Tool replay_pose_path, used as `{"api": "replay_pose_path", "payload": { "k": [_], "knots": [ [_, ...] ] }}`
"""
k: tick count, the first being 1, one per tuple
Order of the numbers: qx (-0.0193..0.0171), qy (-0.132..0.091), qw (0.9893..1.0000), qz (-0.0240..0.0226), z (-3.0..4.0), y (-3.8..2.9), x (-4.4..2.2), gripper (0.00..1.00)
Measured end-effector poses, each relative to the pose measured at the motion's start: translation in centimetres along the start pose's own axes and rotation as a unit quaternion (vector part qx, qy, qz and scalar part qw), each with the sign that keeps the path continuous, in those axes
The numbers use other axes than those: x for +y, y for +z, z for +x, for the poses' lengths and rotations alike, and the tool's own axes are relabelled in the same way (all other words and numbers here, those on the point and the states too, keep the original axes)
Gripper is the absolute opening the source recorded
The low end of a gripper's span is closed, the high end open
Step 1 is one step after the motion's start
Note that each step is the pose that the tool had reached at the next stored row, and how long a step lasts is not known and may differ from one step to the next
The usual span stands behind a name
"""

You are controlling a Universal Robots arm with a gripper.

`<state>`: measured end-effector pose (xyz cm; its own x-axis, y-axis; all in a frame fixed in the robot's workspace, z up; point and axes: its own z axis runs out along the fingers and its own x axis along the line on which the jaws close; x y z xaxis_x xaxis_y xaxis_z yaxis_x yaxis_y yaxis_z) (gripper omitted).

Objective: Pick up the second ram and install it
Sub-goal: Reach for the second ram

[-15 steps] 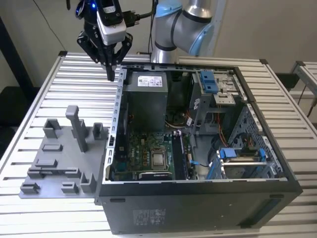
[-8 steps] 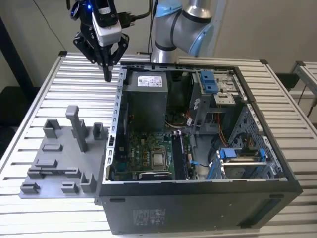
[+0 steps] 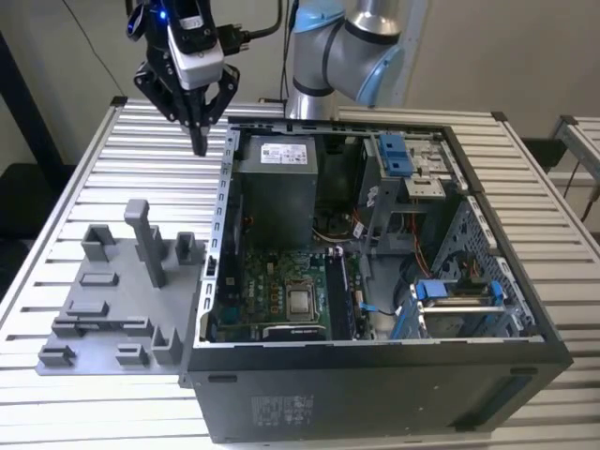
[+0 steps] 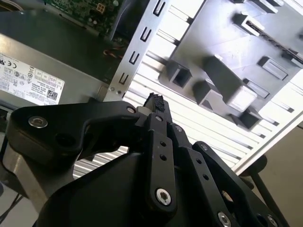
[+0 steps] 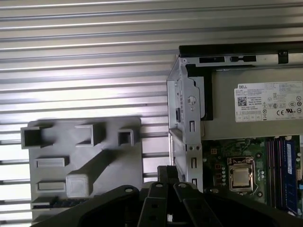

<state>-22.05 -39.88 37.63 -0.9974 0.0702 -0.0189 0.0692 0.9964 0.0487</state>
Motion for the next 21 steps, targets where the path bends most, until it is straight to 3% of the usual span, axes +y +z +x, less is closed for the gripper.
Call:
{"api": "replay_pose_path", "payload": {
  "k": [16,21],
  "knots": [
    [0.0000,0.000,1.0000,0.0000,1.23,0.25,-0.10,0.11],
    [-0.0001,0.000,1.0000,0.0000,2.17,0.31,-0.17,0.11]
  ]
}}
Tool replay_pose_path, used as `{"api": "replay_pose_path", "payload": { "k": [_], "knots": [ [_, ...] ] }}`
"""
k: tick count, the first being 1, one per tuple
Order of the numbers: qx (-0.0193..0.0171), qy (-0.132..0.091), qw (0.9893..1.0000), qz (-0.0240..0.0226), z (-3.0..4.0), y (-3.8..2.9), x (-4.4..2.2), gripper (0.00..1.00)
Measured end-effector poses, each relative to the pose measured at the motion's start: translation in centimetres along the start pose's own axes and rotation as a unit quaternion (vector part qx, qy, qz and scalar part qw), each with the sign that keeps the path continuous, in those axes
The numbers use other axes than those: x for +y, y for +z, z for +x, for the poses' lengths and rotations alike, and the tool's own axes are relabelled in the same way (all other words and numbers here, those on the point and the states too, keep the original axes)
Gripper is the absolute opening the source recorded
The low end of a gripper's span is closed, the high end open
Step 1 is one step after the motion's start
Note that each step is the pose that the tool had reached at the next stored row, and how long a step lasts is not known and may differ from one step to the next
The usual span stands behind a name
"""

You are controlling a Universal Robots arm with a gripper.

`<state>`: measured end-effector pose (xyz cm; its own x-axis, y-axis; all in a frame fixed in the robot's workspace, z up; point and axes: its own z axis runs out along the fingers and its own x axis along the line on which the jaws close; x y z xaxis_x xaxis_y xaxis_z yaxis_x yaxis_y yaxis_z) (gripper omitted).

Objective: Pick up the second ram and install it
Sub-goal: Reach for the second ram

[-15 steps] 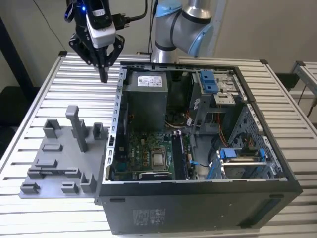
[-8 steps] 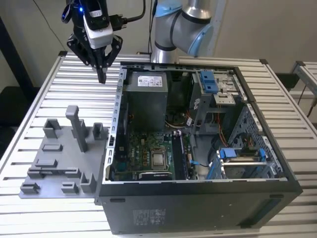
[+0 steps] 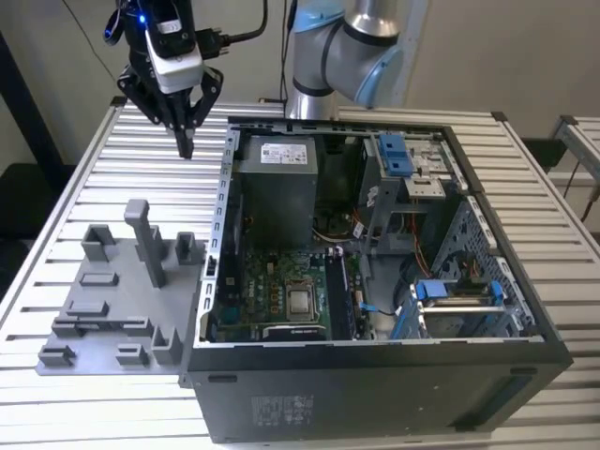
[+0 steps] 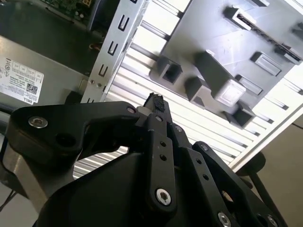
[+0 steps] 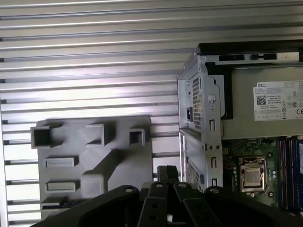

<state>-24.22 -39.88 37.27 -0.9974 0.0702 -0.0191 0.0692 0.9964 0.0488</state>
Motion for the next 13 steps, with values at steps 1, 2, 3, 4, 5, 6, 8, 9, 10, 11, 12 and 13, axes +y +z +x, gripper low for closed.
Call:
{"api": "replay_pose_path", "payload": {
  "k": [1,2,3,4,5,6,8,9,10,11,12,13],
  "knots": [
    [0.0000,0.000,1.0000,0.0000,0.23,0.01,-0.02,0.11],
    [0.0001,0.000,1.0000,0.0000,0.45,0.02,-0.03,0.11],
    [0.0000,0.000,1.0000,0.0000,0.63,0.03,-0.04,0.11],
    [0.0001,0.000,1.0000,0.0000,0.79,0.04,-0.06,0.11],
    [0.0001,0.000,1.0000,0.0000,1.00,0.05,-0.07,0.11],
    [0.0001,0.000,1.0000,0.0000,1.17,0.07,-0.08,0.11],
    [0.0002,0.000,1.0000,0.0000,1.49,0.08,-0.11,0.11],
    [0.0004,0.000,1.0000,0.0000,1.59,0.09,-0.11,0.11],
    [0.0016,0.000,1.0000,0.0001,1.67,0.10,-0.12,0.11],
    [0.0031,0.000,1.0000,0.0002,1.82,0.09,-0.13,0.11],
    [0.0045,0.000,1.0000,0.0003,1.94,0.09,-0.14,0.11],
    [0.0058,0.000,1.0000,0.0005,2.09,0.08,-0.15,0.11]
  ]
}}
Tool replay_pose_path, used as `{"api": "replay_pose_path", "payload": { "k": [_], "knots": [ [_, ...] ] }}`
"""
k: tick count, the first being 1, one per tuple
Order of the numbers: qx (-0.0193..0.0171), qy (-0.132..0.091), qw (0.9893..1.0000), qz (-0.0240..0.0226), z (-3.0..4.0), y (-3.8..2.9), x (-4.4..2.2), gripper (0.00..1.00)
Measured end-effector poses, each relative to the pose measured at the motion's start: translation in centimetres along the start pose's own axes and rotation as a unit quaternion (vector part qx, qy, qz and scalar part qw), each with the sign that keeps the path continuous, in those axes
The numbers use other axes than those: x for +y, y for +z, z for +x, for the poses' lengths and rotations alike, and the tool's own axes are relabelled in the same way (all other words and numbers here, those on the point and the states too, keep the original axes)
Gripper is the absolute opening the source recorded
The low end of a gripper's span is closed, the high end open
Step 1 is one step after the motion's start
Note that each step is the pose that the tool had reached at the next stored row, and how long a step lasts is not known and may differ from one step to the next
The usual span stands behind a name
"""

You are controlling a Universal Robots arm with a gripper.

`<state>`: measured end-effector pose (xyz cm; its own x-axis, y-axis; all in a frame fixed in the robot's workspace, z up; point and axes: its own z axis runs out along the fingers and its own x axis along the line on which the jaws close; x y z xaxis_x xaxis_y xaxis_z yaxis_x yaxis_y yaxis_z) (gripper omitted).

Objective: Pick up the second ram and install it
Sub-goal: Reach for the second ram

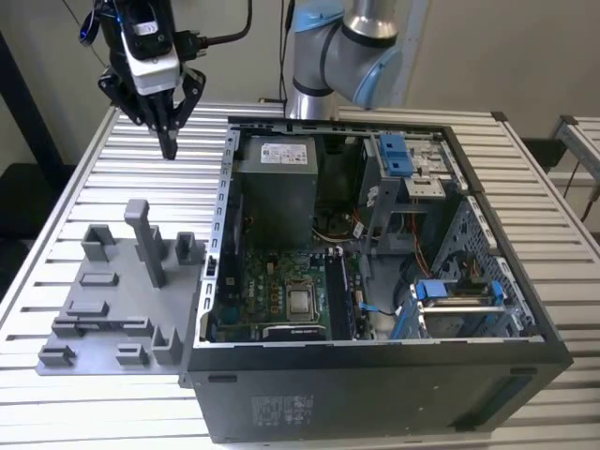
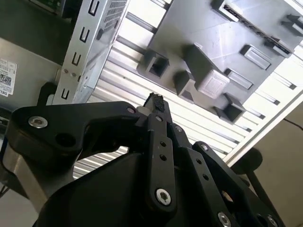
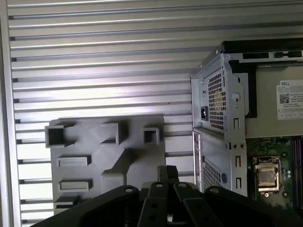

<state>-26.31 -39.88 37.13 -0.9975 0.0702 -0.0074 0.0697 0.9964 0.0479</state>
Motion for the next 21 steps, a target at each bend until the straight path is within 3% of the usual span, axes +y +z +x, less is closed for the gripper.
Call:
{"api": "replay_pose_path", "payload": {
  "k": [8,15,21],
  "knots": [
    [0.0083,0.000,1.0000,0.0006,0.63,0.00,-0.05,0.11],
    [0.0136,0.001,0.9999,0.0010,1.00,0.01,-0.07,0.11],
    [0.0183,0.001,0.9998,0.0013,1.73,0.05,-0.12,0.11]
  ]
}}
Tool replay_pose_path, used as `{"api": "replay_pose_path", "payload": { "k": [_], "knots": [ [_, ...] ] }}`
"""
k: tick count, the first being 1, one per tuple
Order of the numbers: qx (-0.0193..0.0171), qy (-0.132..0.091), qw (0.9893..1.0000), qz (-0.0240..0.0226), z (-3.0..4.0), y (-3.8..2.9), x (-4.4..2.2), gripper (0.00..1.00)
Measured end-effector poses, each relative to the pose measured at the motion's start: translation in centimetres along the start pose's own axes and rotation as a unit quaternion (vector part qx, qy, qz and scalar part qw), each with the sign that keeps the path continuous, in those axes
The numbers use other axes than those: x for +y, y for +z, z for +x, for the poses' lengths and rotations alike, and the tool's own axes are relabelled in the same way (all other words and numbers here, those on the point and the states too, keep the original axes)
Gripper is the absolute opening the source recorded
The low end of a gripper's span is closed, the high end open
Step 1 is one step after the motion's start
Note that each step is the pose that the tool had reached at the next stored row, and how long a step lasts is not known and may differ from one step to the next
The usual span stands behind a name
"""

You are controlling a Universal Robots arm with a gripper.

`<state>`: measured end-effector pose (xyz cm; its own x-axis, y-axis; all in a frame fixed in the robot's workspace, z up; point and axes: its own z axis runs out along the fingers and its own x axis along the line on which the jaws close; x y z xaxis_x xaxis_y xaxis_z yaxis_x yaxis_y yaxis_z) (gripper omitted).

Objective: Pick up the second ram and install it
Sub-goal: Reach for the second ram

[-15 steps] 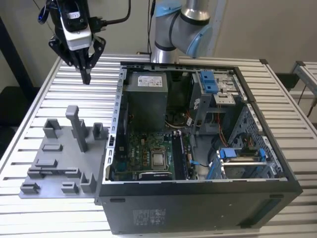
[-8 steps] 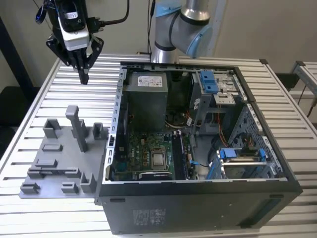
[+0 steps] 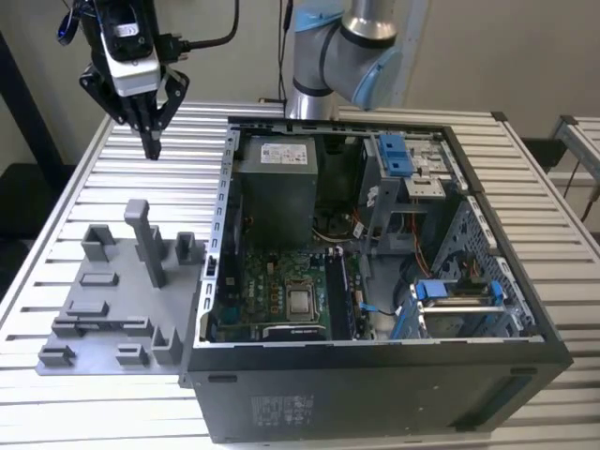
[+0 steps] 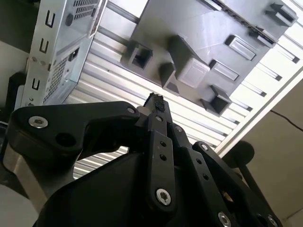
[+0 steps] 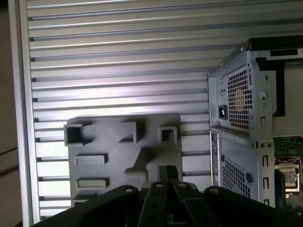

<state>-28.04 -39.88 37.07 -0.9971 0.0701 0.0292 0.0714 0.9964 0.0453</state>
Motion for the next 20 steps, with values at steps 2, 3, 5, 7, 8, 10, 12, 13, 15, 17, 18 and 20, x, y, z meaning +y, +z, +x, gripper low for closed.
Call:
{"api": "replay_pose_path", "payload": {
  "k": [2,3,5,7,8,10,12,13,15,17,18,20],
  "knots": [
    [0.0019,0.000,1.0000,0.0001,0.20,0.03,-0.01,0.11],
    [0.0027,0.000,1.0000,0.0001,0.27,0.04,-0.02,0.11],
    [0.0045,0.000,1.0000,0.0003,0.42,0.06,-0.03,0.11],
    [0.0062,0.000,1.0000,0.0004,0.58,0.08,-0.04,0.11],
    [0.0070,0.000,1.0000,0.0005,0.67,0.09,-0.05,0.11],
    [0.0084,0.000,1.0000,0.0005,0.81,0.13,-0.06,0.11],
    [0.0099,0.000,1.0000,0.0007,0.95,0.15,-0.07,0.11],
    [0.0106,0.001,0.9999,0.0008,1.12,0.16,-0.09,0.11],
    [0.0115,0.001,0.9999,0.0008,1.49,0.22,-0.11,0.11],
    [0.0130,0.001,0.9999,0.0009,1.83,0.25,-0.14,0.11],
    [0.0130,0.001,0.9999,0.0009,1.99,0.26,-0.15,0.11],
    [0.0127,0.000,0.9999,0.0009,2.49,0.27,-0.19,0.11]
  ]
}}
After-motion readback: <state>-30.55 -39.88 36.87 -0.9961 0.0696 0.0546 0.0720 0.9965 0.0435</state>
